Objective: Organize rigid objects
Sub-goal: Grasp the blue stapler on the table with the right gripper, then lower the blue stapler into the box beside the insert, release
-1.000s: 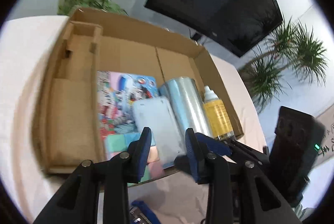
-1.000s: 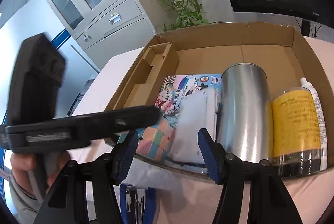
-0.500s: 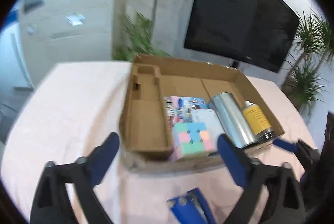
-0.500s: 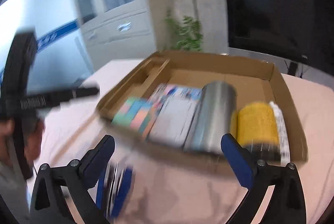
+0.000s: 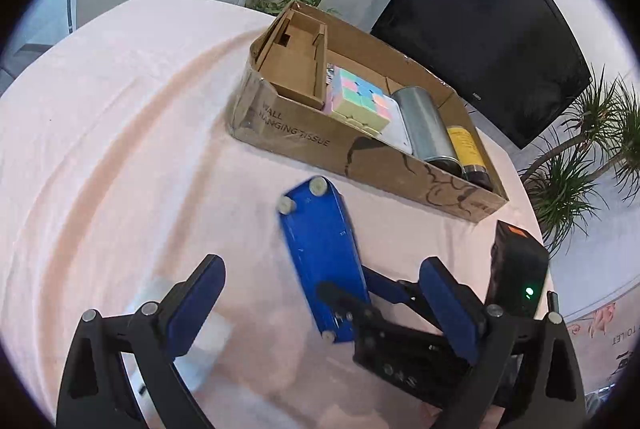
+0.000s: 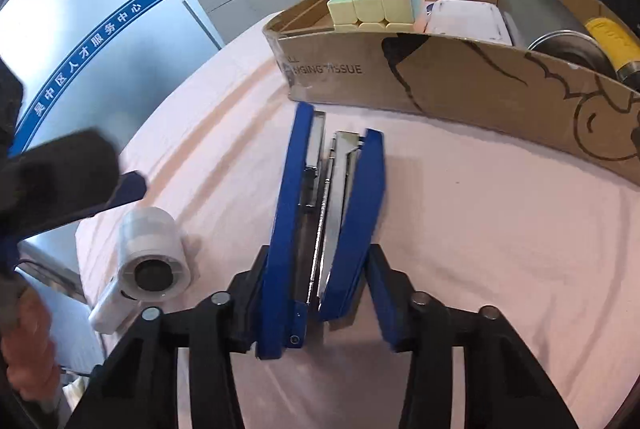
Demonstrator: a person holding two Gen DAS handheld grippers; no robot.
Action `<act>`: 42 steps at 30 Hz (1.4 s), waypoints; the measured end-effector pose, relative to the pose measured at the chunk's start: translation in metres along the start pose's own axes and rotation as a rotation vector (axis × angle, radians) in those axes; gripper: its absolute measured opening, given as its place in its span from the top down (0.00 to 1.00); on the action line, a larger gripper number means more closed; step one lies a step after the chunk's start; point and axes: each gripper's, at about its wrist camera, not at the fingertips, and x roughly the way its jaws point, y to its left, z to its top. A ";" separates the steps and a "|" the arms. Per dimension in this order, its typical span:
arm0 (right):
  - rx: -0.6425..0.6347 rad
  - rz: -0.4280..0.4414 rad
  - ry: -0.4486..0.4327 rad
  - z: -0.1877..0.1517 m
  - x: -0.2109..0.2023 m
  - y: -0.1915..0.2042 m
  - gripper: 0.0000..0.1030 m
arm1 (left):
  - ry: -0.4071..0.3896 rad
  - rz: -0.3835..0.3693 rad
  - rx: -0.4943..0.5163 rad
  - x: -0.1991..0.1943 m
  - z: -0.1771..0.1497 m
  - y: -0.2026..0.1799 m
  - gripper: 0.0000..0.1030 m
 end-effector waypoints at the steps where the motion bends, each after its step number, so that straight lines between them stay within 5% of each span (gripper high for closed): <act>1: 0.004 0.016 0.002 -0.002 -0.002 -0.004 0.69 | -0.001 -0.006 0.001 0.000 -0.003 -0.001 0.06; 6: -0.066 -0.102 -0.016 -0.028 -0.042 -0.032 0.70 | 0.047 -0.072 0.008 0.025 -0.015 -0.027 0.06; 13: -0.263 -0.628 -0.009 -0.061 -0.106 -0.086 0.69 | 0.144 -0.194 0.055 0.079 -0.027 -0.077 0.06; 15: -0.316 -0.684 0.003 -0.072 -0.105 -0.080 0.68 | 0.173 -0.217 0.049 0.092 -0.026 -0.084 0.06; 17: -0.391 -0.647 -0.020 -0.085 -0.105 -0.063 0.60 | 0.199 -0.235 0.032 0.101 -0.026 -0.086 0.06; 21: -0.474 -0.395 -0.160 -0.101 -0.127 -0.029 0.44 | 0.227 -0.239 -0.001 0.105 -0.028 -0.073 0.06; 24: -0.365 -0.269 -0.201 -0.091 -0.141 -0.041 0.34 | 0.238 -0.232 -0.032 0.102 -0.031 -0.059 0.06; 27: -0.208 -0.229 -0.121 -0.072 -0.128 -0.074 0.34 | 0.249 -0.252 -0.057 0.102 -0.036 -0.051 0.06; 31: -0.148 -0.172 0.002 -0.049 -0.095 -0.085 0.56 | 0.248 -0.273 -0.048 0.103 -0.042 -0.051 0.06; 34: -0.131 -0.245 0.029 -0.041 -0.086 -0.080 0.76 | 0.263 -0.295 -0.051 0.103 -0.041 -0.049 0.11; 36: -0.068 -0.216 0.039 -0.037 -0.083 -0.083 0.77 | 0.271 -0.301 -0.049 0.104 -0.040 -0.048 0.19; 37: -0.049 -0.203 0.041 -0.039 -0.083 -0.080 0.77 | 0.282 -0.308 -0.050 0.106 -0.039 -0.047 0.31; 42: 0.183 0.028 0.054 -0.043 -0.082 -0.085 0.78 | 0.315 -0.350 -0.097 0.111 -0.040 -0.030 0.64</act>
